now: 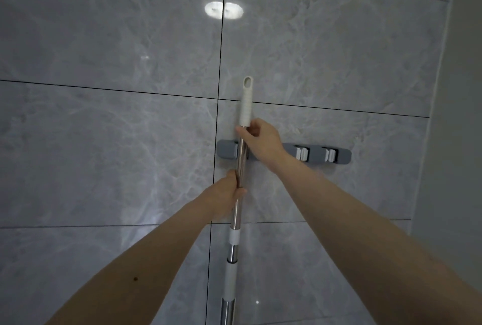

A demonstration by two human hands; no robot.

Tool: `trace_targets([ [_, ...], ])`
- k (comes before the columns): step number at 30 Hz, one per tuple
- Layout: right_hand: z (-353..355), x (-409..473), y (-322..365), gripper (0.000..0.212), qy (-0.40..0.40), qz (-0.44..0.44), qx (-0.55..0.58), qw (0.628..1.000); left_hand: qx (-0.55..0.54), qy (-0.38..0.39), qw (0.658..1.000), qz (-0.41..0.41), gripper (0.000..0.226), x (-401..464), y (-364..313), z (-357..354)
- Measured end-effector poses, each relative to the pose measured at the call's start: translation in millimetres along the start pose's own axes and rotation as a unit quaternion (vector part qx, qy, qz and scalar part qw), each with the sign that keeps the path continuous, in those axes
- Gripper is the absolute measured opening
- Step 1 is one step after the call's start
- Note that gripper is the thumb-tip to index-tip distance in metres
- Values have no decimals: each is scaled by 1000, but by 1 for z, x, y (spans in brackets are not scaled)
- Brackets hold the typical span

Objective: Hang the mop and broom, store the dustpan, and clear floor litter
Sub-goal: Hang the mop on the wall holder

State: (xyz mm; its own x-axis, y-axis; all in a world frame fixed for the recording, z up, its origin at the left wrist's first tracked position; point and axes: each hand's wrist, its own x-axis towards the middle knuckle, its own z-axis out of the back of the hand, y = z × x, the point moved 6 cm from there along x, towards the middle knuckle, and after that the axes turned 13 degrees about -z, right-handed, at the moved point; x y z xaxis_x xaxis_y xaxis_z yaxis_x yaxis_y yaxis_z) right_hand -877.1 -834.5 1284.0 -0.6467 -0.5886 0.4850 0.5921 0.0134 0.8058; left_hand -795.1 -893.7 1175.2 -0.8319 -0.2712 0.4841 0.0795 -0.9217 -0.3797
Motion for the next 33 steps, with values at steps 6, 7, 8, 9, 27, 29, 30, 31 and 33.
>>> trace_targets([
  [6, -2, 2, -9, 28, 7, -5, 7, 1000, -6, 9, 1000, -12, 25, 6, -2, -1],
  [7, -3, 2, -9, 28, 6, -6, 3, 1000, -8, 11, 1000, -7, 27, 7, -2, 0],
  [8, -3, 1, -9, 29, 6, -7, -1, 1000, -9, 15, 1000, -3, 29, 8, -2, 0],
  [9, -4, 1, -9, 30, 7, -9, -6, 1000, -10, 17, 1000, -1, 29, 9, -2, 0],
  [27, -7, -8, -8, 36, -80, -55, -37, 995, 0, 2, 998, 62, 39, 26, 21, -11],
  [29, -8, -15, -7, 33, -86, -53, -55, 993, 12, -18, 998, 57, 39, 23, 20, -10],
  [30, -7, -20, -7, 32, -90, -50, -65, 993, 14, -31, 998, 56, 38, 20, 20, -9],
  [31, -4, -27, -10, 32, -93, -45, -71, 992, 14, -41, 998, 53, 35, 16, 19, -10],
  [33, 4, -42, -15, 34, -99, -25, -85, 991, 20, -45, 998, 43, 25, 7, 20, -14],
])
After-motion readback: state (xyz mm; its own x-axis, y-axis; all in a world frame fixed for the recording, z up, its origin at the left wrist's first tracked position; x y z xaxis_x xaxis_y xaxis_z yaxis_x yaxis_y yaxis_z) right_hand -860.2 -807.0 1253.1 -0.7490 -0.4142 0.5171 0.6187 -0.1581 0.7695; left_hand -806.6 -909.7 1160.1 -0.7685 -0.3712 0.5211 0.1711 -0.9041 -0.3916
